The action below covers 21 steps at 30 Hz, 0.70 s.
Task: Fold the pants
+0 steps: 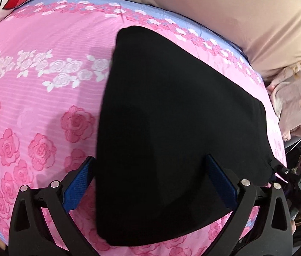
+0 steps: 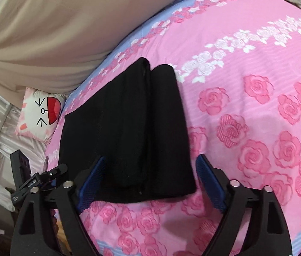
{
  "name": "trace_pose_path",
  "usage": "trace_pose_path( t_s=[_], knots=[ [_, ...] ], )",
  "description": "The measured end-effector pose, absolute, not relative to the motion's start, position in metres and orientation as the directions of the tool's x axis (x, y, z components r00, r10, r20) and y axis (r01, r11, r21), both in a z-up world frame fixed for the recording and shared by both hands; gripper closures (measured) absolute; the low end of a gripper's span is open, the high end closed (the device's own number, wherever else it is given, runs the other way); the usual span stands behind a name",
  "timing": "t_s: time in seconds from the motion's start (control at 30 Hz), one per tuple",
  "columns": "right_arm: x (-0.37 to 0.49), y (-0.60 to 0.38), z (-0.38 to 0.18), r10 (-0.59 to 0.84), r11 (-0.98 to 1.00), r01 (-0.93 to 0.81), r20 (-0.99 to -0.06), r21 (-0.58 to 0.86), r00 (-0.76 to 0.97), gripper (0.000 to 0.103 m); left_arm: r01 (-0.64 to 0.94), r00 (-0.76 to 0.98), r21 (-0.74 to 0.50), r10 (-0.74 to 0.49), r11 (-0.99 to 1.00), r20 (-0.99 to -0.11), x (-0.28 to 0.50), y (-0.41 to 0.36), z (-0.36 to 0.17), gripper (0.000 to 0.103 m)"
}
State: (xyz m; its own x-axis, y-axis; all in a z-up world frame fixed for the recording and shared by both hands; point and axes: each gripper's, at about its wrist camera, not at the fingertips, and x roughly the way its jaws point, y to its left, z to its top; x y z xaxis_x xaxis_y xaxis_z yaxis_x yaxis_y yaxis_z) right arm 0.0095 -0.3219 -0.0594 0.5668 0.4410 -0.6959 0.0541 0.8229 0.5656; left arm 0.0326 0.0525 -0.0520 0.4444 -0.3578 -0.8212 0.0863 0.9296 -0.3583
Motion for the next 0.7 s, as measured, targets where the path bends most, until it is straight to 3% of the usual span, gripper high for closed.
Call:
trace_pose_path(
  t_s=[0.17,0.3,0.7],
  knots=[
    [0.013,-0.314,-0.058,0.43,0.835,0.045,-0.701,0.548,0.568,0.014,0.079,0.458,-0.295,-0.297,0.952,-0.838,0.035,0.039,-0.052,0.005],
    [0.017,-0.308,-0.058,0.433,0.839,0.028,-0.699,0.543,0.57,0.005,0.065,0.465,-0.265,-0.264,0.962,-0.845,0.037,0.031,-0.052,0.005],
    [0.015,-0.301,-0.06,0.387,0.87,0.004,-0.689,0.492,0.613,0.005,0.042,0.497,-0.196,-0.19,0.98,-0.847,0.034,0.025,-0.049,0.005]
  ],
)
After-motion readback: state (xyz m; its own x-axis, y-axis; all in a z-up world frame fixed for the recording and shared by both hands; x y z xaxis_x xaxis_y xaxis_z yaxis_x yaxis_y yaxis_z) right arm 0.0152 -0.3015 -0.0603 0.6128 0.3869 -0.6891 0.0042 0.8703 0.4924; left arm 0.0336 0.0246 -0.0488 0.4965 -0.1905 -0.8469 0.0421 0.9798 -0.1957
